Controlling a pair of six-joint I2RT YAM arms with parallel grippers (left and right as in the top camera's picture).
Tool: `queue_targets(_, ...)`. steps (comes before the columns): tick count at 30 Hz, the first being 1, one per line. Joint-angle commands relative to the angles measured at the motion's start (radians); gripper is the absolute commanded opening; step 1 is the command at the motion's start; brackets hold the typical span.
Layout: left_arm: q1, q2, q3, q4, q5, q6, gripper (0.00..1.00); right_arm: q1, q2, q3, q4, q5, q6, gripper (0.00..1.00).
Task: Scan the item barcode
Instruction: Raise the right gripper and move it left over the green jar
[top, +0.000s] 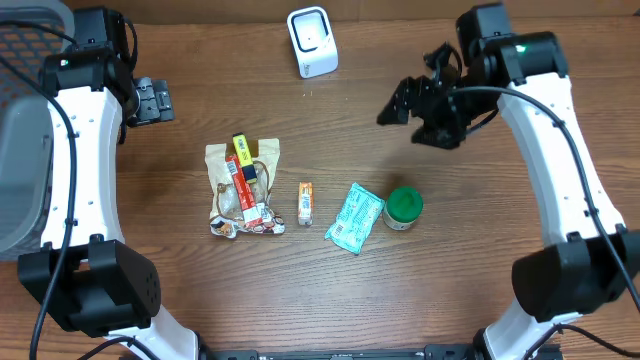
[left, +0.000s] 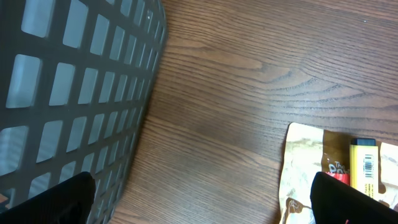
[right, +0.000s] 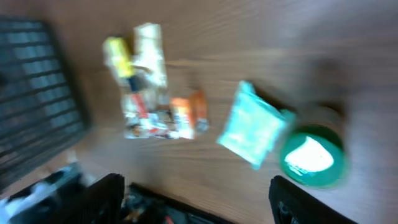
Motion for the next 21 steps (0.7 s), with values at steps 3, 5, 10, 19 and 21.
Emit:
queue_targets(3,0.002,-0.003,0.016,0.004,-0.006,0.019,1.00,0.011,-0.021,-0.001,-0.092,0.241,0.031,0.81)
queue_targets(5,0.002,-0.003,0.016,0.004,-0.006,0.019,1.00,0.029,-0.021,-0.013,-0.120,0.306,0.039,0.83)
queue_targets(10,0.002,-0.003,0.016,0.004,-0.006,0.019,1.00,0.092,-0.021,-0.084,-0.119,0.396,0.109,0.87)
queue_targets(19,0.002,-0.003,0.016,0.004,-0.006,0.019,1.00,0.198,-0.021,-0.202,-0.017,0.396,0.131,0.92)
queue_targets(21,0.002,-0.003,0.016,0.004,-0.006,0.019,1.00,0.219,-0.021,-0.203,0.016,0.393,0.132,0.92)
